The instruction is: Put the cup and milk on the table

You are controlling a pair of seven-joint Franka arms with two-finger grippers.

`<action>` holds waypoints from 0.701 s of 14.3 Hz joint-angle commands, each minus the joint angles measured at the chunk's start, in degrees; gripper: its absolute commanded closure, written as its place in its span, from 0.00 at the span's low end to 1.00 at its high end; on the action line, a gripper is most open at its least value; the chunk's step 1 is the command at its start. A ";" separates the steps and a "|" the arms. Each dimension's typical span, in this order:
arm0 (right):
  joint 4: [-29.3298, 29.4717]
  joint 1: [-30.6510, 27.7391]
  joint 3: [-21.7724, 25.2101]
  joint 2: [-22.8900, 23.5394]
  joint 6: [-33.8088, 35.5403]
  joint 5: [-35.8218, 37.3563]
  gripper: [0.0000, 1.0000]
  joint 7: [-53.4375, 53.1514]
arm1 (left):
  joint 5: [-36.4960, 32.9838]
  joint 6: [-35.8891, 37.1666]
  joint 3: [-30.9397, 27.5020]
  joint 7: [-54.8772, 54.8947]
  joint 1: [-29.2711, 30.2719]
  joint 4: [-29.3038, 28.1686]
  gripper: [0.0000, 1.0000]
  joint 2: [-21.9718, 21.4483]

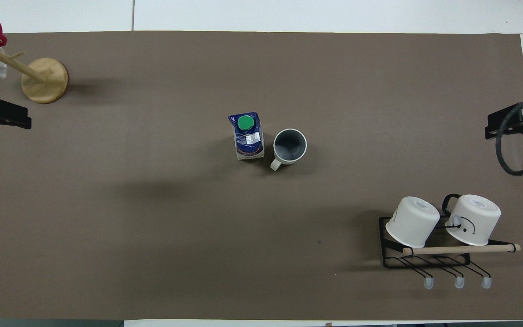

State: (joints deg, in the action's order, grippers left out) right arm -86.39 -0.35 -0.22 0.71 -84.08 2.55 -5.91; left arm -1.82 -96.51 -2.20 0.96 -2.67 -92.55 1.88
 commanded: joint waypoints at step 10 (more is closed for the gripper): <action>-5.00 -2.55 -0.13 -2.46 -3.87 -1.32 0.00 0.11 | 3.32 3.70 0.26 1.85 1.08 -0.35 0.00 -2.59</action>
State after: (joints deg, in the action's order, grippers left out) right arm -87.14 -0.96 -0.08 0.48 -84.42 2.55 -6.00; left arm 0.88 -92.75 -2.15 1.49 -2.46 -92.64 0.03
